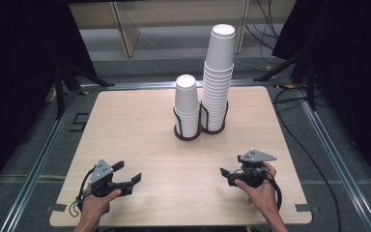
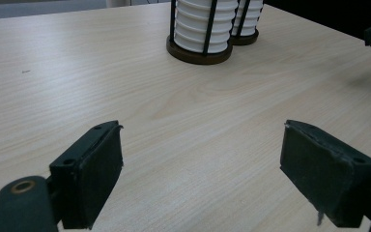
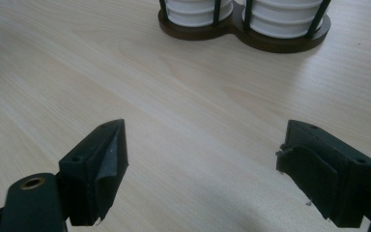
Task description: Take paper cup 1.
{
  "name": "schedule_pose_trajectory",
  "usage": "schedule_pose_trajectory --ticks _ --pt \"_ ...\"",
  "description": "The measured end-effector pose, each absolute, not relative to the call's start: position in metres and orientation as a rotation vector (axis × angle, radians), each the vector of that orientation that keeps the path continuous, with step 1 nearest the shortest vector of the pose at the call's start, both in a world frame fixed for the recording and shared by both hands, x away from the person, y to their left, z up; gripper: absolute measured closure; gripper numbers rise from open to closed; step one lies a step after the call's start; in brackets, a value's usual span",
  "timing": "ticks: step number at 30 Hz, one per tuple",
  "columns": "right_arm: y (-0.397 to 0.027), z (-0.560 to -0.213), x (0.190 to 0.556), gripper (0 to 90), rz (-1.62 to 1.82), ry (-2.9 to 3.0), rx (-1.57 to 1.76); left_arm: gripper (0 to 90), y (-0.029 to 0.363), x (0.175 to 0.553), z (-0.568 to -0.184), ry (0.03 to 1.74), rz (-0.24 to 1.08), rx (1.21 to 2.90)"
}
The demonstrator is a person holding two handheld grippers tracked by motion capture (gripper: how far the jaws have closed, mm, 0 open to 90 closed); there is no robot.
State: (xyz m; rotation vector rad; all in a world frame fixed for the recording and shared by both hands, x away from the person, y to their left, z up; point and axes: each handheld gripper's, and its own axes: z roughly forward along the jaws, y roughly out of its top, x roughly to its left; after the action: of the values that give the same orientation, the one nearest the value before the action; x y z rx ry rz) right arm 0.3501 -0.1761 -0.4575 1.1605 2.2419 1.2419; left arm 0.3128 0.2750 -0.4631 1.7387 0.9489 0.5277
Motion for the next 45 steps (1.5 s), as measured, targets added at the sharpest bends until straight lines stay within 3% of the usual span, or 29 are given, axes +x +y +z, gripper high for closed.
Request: schedule_pose_trajectory --ticks 15,45 --pt "-0.173 -0.452 0.354 17.5 1.302 2.228 1.18 14.6 0.277 0.31 -0.462 0.977 0.535 1.743" --pt "-0.147 -0.394 0.404 19.2 1.38 2.166 1.04 14.7 0.276 0.308 -0.461 0.989 0.538 1.756"
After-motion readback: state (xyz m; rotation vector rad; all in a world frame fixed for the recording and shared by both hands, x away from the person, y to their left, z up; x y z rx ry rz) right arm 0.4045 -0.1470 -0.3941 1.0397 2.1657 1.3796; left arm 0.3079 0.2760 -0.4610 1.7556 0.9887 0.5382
